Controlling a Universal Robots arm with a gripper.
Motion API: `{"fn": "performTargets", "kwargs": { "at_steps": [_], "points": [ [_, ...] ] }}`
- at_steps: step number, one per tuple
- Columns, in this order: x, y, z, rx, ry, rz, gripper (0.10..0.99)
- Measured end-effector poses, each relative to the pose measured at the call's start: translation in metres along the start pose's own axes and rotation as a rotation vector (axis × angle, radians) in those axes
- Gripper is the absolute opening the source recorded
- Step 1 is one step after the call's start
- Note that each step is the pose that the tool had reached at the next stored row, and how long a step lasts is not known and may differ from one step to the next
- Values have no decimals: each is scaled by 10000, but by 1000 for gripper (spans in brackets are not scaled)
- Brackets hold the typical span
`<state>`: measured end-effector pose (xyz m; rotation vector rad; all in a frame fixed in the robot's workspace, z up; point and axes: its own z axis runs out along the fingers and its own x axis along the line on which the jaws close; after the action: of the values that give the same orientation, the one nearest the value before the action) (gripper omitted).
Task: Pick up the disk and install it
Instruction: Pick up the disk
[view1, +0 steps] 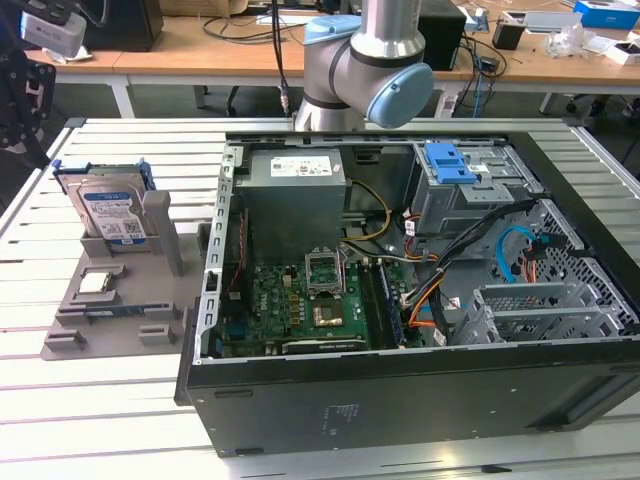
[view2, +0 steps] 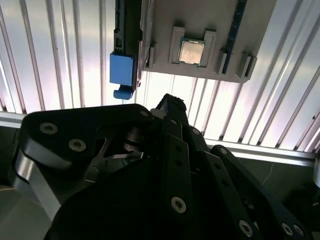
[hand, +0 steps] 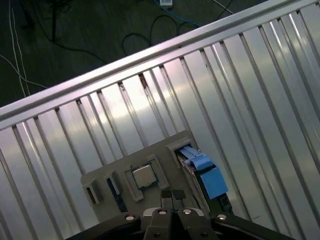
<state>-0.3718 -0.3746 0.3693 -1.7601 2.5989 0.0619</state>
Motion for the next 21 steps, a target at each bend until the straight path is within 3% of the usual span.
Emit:
{"fn": "performTargets", "kwargs": {
  "at_steps": [21],
  "points": [
    [0,1,0,-45,59,-1875,106]
  ]
}}
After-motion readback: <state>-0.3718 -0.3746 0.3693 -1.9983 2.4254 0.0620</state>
